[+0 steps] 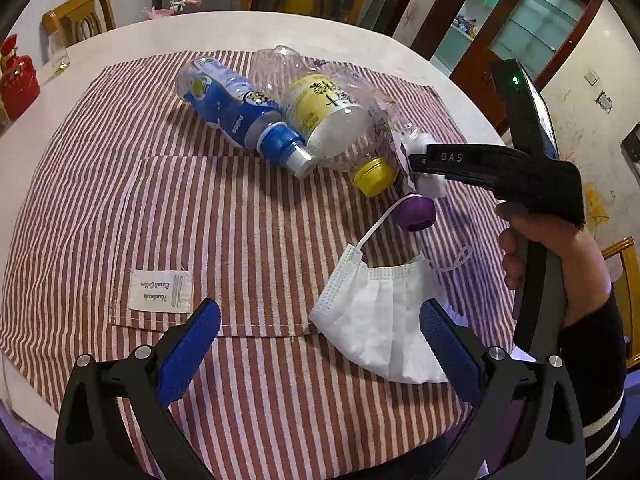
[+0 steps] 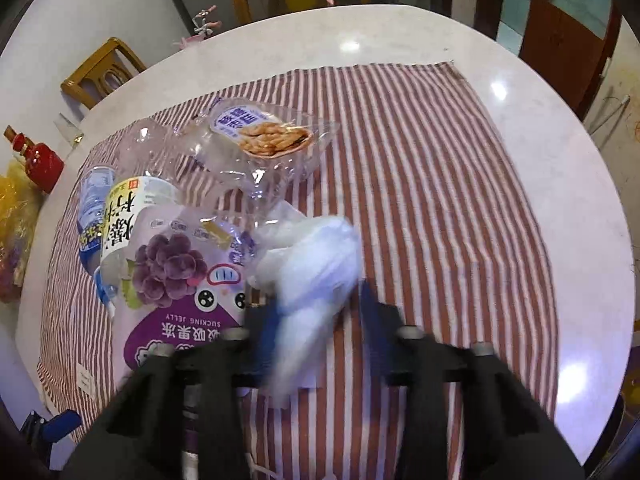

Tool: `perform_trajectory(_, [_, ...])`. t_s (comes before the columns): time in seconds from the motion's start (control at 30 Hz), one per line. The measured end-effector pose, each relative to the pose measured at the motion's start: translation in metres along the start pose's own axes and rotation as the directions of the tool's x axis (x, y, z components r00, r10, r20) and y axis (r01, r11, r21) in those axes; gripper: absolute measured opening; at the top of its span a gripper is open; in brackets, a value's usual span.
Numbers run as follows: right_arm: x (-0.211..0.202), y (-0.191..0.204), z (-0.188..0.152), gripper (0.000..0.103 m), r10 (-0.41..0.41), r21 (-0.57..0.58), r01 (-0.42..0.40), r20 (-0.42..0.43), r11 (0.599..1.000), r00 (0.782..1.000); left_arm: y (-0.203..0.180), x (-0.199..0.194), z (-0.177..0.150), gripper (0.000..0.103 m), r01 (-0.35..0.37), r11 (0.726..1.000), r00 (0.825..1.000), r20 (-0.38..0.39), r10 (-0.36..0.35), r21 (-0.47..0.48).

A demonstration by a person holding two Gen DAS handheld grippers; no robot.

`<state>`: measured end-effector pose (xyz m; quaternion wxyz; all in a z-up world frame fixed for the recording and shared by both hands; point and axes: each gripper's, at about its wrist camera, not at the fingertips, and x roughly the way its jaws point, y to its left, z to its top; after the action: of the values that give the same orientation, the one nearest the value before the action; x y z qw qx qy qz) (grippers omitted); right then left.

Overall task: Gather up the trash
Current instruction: 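Grasp the white tissue with the right tool while the left tool grasps the white face mask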

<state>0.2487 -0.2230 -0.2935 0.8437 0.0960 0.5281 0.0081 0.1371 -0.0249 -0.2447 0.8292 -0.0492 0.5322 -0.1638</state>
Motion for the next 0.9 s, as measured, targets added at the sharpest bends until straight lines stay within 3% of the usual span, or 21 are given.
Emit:
perform_trajectory(0.13, [-0.006,-0.005,-0.005,0.014,0.04,0.002,-0.04,0.013,0.999,0.999,-0.001,0.007,-0.001,0.097,0.007,1.0,1.0,-0.026,-0.007,0.005])
perform_trajectory(0.33, [-0.047,-0.024,-0.012,0.014,0.057,0.064,-0.063,0.1,0.996,0.993,-0.016,0.023,-0.002,0.097,0.023,0.999,0.998,-0.066,-0.02,0.039])
perform_trajectory(0.6, [-0.077,-0.046,-0.024,0.014,0.076,0.116,-0.094,0.156,0.989,0.985,-0.04,0.055,-0.007,0.097,-0.05,0.992,0.991,-0.118,0.063,0.118])
perform_trajectory(0.7, [-0.081,-0.05,-0.022,0.015,0.093,0.125,-0.115,0.168,0.986,0.981,-0.05,0.059,-0.008,0.096,-0.069,0.985,0.991,-0.101,0.086,0.161])
perform_trajectory(0.73, [-0.081,-0.05,-0.022,0.015,0.098,0.126,-0.12,0.168,0.985,0.981,-0.053,0.059,-0.008,0.089,-0.064,0.983,0.992,-0.095,0.081,0.171])
perform_trajectory(0.77, [-0.084,-0.051,-0.023,0.015,0.104,0.128,-0.127,0.174,0.984,0.979,-0.055,0.056,-0.008,0.063,-0.068,0.981,0.994,-0.074,0.082,0.179])
perform_trajectory(0.83, [-0.089,-0.051,-0.024,0.015,0.11,0.13,-0.136,0.19,0.982,0.976,-0.061,0.053,-0.006,0.025,-0.074,0.974,0.995,-0.052,0.087,0.214])
perform_trajectory(0.87, [-0.09,-0.05,-0.023,0.015,0.112,0.129,-0.139,0.197,0.982,0.974,-0.061,0.051,-0.005,0.014,-0.064,0.973,0.996,-0.052,0.077,0.22])
perform_trajectory(0.9, [-0.094,-0.05,-0.024,0.015,0.113,0.129,-0.142,0.206,0.981,0.972,-0.061,0.049,-0.004,0.013,-0.059,0.974,0.997,-0.045,0.071,0.219])
